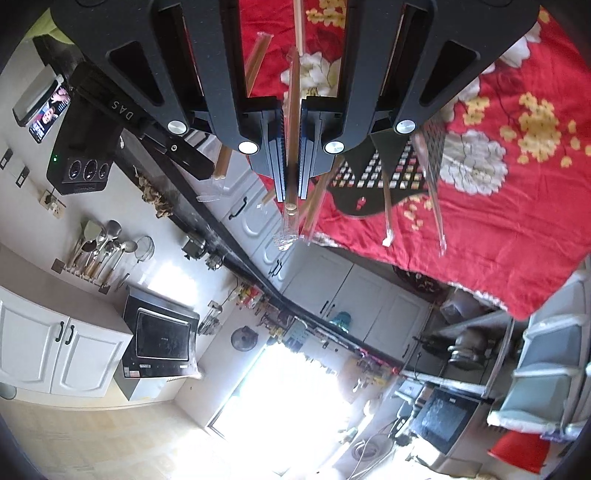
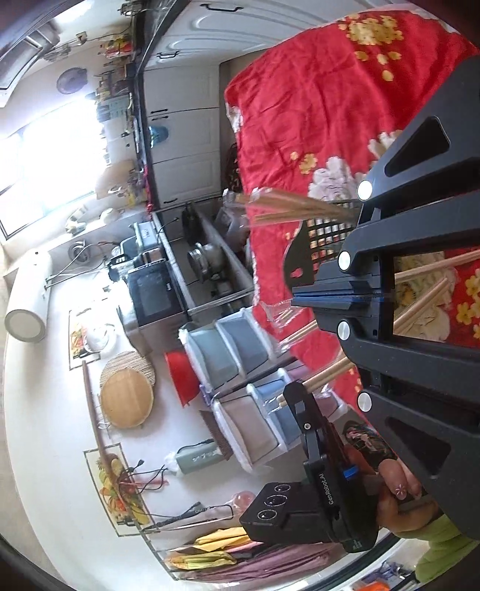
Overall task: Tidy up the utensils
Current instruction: 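Carry both held chopsticks upright above the green caddy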
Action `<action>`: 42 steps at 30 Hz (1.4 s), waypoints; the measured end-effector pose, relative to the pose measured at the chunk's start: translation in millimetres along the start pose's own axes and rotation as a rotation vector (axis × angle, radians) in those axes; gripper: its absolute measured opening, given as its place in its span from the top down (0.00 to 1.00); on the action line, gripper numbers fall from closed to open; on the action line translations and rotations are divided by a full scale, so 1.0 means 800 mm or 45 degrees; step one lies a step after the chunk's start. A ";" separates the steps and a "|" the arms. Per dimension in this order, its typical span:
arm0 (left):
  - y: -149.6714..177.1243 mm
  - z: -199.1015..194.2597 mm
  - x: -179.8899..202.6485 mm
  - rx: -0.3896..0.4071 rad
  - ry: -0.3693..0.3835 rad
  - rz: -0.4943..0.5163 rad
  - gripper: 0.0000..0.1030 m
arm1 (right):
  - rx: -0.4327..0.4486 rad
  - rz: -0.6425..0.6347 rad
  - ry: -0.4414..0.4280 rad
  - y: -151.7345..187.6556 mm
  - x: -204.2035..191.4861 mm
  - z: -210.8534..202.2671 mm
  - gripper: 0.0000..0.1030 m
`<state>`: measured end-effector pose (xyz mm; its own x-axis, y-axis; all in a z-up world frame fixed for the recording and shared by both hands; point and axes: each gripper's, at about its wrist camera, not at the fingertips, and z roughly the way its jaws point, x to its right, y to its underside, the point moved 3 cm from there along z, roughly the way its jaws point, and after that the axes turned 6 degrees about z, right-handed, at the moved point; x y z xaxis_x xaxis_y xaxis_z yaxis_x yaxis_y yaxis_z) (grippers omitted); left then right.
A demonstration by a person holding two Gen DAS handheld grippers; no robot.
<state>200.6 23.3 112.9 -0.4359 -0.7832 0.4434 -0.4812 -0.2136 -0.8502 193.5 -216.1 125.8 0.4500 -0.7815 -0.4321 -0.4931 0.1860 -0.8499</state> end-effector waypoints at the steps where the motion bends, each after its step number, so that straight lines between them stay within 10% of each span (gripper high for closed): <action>1: -0.004 -0.001 0.001 0.009 -0.002 0.005 0.97 | 0.009 -0.005 -0.003 -0.004 -0.002 0.000 0.99; 42: -0.091 -0.050 -0.029 0.319 -0.319 0.099 0.97 | 0.226 -0.099 -0.088 -0.100 -0.047 0.047 0.99</action>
<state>215.4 80.6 175.9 -0.2488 -0.9149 0.3178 -0.2394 -0.2598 -0.9355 244.1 -179.1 198.6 0.5347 -0.7558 -0.3779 -0.3190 0.2336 -0.9185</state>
